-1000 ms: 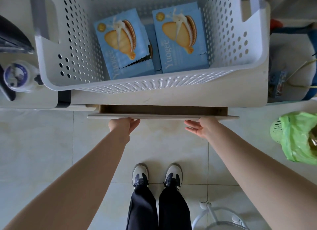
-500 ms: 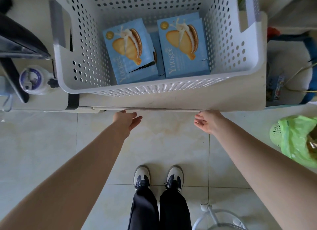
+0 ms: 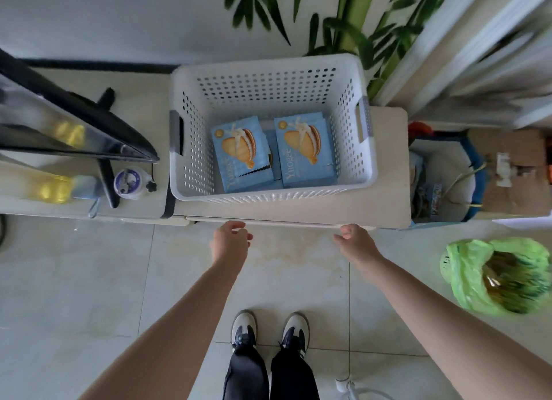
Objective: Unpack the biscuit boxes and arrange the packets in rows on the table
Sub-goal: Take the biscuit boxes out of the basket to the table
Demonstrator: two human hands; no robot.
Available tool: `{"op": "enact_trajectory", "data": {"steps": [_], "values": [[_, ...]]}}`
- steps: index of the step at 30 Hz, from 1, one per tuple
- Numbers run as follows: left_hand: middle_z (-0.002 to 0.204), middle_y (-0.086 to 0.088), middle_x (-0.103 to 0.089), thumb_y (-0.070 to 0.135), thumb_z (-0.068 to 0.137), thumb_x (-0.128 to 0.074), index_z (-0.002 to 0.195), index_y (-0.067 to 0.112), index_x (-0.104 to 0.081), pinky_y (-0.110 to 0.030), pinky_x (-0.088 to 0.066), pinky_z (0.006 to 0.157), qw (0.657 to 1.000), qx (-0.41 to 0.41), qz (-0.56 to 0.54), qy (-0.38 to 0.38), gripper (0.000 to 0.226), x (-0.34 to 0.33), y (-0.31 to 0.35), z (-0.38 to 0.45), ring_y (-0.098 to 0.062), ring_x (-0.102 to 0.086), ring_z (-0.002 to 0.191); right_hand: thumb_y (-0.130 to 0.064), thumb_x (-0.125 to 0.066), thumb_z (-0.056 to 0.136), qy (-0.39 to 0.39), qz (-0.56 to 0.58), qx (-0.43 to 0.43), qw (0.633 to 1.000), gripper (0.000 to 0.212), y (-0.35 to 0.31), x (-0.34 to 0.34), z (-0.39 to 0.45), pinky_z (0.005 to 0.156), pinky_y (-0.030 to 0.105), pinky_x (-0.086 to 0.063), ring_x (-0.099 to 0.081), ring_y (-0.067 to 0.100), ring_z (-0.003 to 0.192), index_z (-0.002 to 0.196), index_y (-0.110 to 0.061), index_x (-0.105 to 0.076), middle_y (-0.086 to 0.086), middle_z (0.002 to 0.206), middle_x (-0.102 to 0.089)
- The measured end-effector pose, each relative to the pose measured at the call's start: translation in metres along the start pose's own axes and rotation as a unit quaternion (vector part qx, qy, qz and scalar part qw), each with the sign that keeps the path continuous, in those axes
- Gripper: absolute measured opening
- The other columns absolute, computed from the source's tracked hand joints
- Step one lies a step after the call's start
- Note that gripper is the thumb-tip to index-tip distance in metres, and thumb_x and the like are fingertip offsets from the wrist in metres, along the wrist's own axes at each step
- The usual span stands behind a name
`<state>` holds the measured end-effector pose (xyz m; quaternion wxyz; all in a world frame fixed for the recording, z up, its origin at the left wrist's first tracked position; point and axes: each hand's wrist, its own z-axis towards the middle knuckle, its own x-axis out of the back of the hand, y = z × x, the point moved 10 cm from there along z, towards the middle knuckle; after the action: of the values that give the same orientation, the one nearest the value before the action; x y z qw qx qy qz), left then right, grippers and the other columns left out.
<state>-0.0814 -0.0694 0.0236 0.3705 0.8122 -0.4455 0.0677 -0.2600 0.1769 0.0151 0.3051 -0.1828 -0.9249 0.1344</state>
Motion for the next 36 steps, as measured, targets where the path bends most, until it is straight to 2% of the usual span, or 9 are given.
{"op": "enact_trajectory", "data": {"steps": [2,6,12,18,21,24,28,30,36], "values": [[0.076,0.000,-0.070,0.006,0.090,-0.047,0.105,0.013,-0.066,-0.024,-0.047,0.057,0.999,-0.032,0.040,0.010,0.025,0.007,0.017,-0.024,-0.020,-0.063,0.067,-0.017,-0.054,0.095,-0.001,-0.033,0.048,0.998,0.038,-0.020,0.009,-0.025,0.093,0.027,-0.038,-0.054,0.028,0.122,0.131,-0.004,-0.051,0.013,0.128,-0.061],[0.072,0.007,-0.068,0.009,0.090,-0.048,0.100,0.019,-0.065,-0.020,-0.039,0.047,0.990,-0.098,0.098,0.019,0.021,0.021,0.049,-0.070,-0.014,-0.064,0.066,-0.017,-0.051,0.096,0.014,-0.077,0.150,0.986,0.034,-0.054,0.027,-0.078,0.095,0.032,-0.041,-0.053,0.027,0.119,0.129,-0.006,-0.050,0.011,0.127,-0.060],[0.070,0.010,-0.066,0.012,0.092,-0.049,0.092,0.025,-0.062,-0.020,-0.039,0.045,0.975,-0.188,0.118,0.031,0.018,0.041,0.096,-0.115,-0.007,-0.062,0.064,-0.019,-0.051,0.097,0.033,-0.067,0.233,0.970,0.038,-0.101,0.057,-0.134,0.102,0.029,-0.040,-0.050,0.020,0.123,0.135,-0.012,-0.048,0.004,0.131,-0.055],[0.073,0.004,-0.069,0.011,0.091,-0.052,0.091,0.021,-0.062,-0.029,-0.051,0.060,0.973,-0.212,0.077,0.045,0.014,0.057,0.141,-0.109,-0.016,-0.064,0.071,-0.019,-0.052,0.098,0.054,-0.063,0.267,0.960,0.035,-0.150,0.080,-0.141,0.100,0.029,-0.040,-0.051,0.020,0.121,0.131,-0.009,-0.050,0.004,0.129,-0.056],[0.069,0.006,-0.066,0.010,0.091,-0.053,0.089,0.019,-0.062,-0.024,-0.047,0.055,0.970,-0.224,0.079,0.057,0.012,0.061,0.163,-0.089,-0.012,-0.061,0.067,-0.018,-0.052,0.098,0.058,-0.065,0.270,0.959,0.034,-0.171,0.088,-0.128,0.099,0.028,-0.041,-0.053,0.019,0.119,0.131,-0.007,-0.051,0.005,0.128,-0.058],[0.080,0.004,-0.068,0.016,0.092,-0.055,0.101,0.012,-0.063,-0.021,-0.038,0.057,0.970,-0.200,0.123,0.056,0.013,0.058,0.178,-0.055,-0.009,-0.056,0.067,-0.019,-0.053,0.098,0.055,-0.050,0.254,0.964,0.036,-0.187,0.092,-0.107,0.097,0.028,-0.043,-0.055,0.020,0.117,0.132,-0.007,-0.050,0.007,0.126,-0.059],[0.120,-0.013,-0.062,0.030,0.093,-0.055,0.126,0.004,-0.052,-0.030,-0.037,0.080,0.972,-0.122,0.202,0.009,0.042,0.039,0.174,-0.003,-0.026,-0.055,0.102,-0.020,-0.054,0.097,0.051,-0.048,0.219,0.973,0.035,-0.200,0.087,-0.068,0.093,0.029,-0.043,-0.057,0.022,0.115,0.129,-0.005,-0.051,0.009,0.123,-0.061],[0.126,-0.015,-0.057,0.033,0.092,-0.055,0.130,0.003,-0.048,-0.034,-0.039,0.083,0.970,-0.095,0.224,-0.006,0.049,0.031,0.170,0.016,-0.030,-0.053,0.111,-0.021,-0.056,0.097,0.053,-0.053,0.200,0.977,0.035,-0.203,0.083,-0.048,0.088,0.028,-0.043,-0.059,0.024,0.111,0.127,-0.003,-0.052,0.011,0.120,-0.062],[0.128,-0.026,-0.052,0.039,0.093,-0.055,0.132,-0.004,-0.036,-0.043,-0.047,0.089,0.966,-0.018,0.259,-0.011,0.061,0.011,0.156,0.064,-0.038,-0.053,0.115,-0.022,-0.058,0.095,0.062,-0.052,0.154,0.985,0.030,-0.204,0.072,0.007,0.081,0.034,-0.047,-0.061,0.028,0.103,0.117,-0.002,-0.055,0.016,0.112,-0.064]]}}
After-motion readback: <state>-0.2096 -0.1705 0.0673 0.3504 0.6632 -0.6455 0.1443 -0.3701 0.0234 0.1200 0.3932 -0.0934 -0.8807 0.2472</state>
